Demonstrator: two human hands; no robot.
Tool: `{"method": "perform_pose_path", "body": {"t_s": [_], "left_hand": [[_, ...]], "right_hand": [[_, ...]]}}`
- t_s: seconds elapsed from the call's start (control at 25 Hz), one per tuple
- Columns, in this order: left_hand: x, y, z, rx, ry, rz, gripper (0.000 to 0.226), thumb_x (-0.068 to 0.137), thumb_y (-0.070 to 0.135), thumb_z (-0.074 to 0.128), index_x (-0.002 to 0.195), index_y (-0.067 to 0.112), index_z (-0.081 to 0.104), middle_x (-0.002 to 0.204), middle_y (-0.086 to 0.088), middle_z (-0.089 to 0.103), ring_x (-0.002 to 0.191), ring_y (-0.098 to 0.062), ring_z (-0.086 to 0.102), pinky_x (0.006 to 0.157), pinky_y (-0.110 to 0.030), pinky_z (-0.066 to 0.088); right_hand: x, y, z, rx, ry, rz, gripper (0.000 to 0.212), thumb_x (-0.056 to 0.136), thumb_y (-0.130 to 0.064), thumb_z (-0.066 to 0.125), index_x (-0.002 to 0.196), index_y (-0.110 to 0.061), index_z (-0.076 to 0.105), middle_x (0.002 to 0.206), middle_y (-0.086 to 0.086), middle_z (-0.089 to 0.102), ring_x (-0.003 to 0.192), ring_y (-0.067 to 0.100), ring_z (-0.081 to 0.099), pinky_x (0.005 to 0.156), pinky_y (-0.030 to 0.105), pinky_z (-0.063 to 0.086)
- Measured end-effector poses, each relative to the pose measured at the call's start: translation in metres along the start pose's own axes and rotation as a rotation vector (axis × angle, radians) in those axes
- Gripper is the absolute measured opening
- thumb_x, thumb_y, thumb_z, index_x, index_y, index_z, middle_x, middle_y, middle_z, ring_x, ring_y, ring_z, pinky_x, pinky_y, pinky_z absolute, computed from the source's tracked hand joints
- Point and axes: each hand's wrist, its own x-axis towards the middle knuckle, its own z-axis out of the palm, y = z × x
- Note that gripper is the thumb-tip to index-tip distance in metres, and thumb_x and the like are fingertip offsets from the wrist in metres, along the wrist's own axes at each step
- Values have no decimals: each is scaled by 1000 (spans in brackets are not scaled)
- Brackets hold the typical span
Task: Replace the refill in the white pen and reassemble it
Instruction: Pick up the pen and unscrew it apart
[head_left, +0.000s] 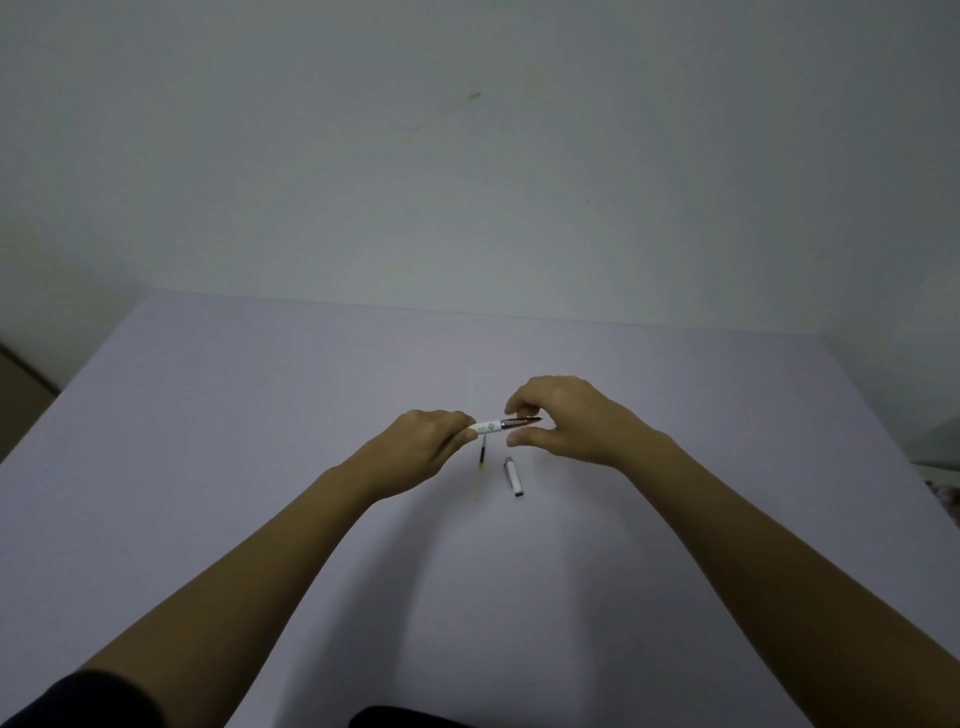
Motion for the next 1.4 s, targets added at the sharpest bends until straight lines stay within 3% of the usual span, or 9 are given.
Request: {"method": "perform_pose_path", "body": {"t_s": [0.12, 0.32, 0.76, 0.84, 0.92, 1.08, 1.16, 1.24, 1.4], "left_hand": [[0, -1, -1, 1, 7, 6, 30, 97, 33, 37, 107, 13, 57, 77, 6, 48, 65, -14, 42, 61, -23, 28], [1, 1, 0, -19, 25, 11, 29, 97, 33, 37, 106, 13, 57, 76, 7, 47, 64, -13, 41, 54, -15, 27], [-1, -1, 0, 0, 35, 18, 30, 97, 33, 38, 108, 13, 57, 77, 7, 48, 65, -15, 42, 62, -23, 29], [-1, 0, 1, -7, 35, 18, 29, 97, 32, 38, 107, 13, 57, 77, 7, 48, 65, -14, 41, 61, -23, 28], [-1, 0, 0, -14, 40, 7, 29, 97, 32, 38, 107, 13, 57, 77, 7, 48, 65, -14, 41, 61, -23, 26], [-1, -1, -2, -22, 30, -2, 29, 97, 32, 37, 106, 13, 57, 77, 6, 49, 64, -14, 41, 61, -23, 29], [-3, 0, 0, -33, 30, -2, 28, 97, 31, 37, 106, 13, 56, 77, 6, 49, 63, -14, 42, 61, -23, 30], [-2, -1, 1, -48, 43, -11, 28, 98, 32, 36, 105, 14, 56, 78, 5, 52, 64, -14, 43, 61, -24, 32], [-2, -4, 2, -102, 86, -28, 28, 98, 33, 33, 96, 16, 55, 77, 3, 58, 60, -8, 45, 56, -19, 34]], "right_hand": [[2, -1, 2, -26, -46, 15, 25, 93, -33, 49, 102, -16, 67, 88, 1, 69, 75, 16, 55, 69, 29, 43], [1, 0, -1, -9, 6, 1, 24, 86, -39, 58, 99, -19, 63, 86, -11, 59, 77, 7, 50, 71, 21, 39], [1, 3, -1, -8, -28, 40, 26, 90, -38, 53, 94, -17, 67, 80, -1, 67, 68, 13, 54, 64, 31, 44], [0, 4, -1, 55, 6, 27, 16, 84, -33, 64, 92, -19, 64, 82, -9, 61, 71, 1, 51, 67, 23, 40], [0, 3, -2, 118, 55, 38, 29, 79, -39, 68, 102, -23, 60, 90, -13, 59, 79, -3, 51, 72, 16, 40], [3, 5, -3, 67, 27, 68, 22, 90, -37, 54, 96, -22, 69, 83, -2, 71, 71, 14, 59, 67, 30, 47], [1, 5, -3, 160, 60, 52, 8, 84, -31, 64, 88, -24, 67, 80, -11, 67, 74, 4, 58, 69, 21, 46], [-1, 5, -3, 260, 102, 47, 19, 77, -32, 72, 92, -28, 62, 83, -17, 61, 79, -4, 57, 72, 9, 43], [2, 6, 1, 320, 116, 139, 16, 82, -34, 67, 96, -26, 68, 82, -4, 69, 71, 3, 59, 65, 15, 44]]}}
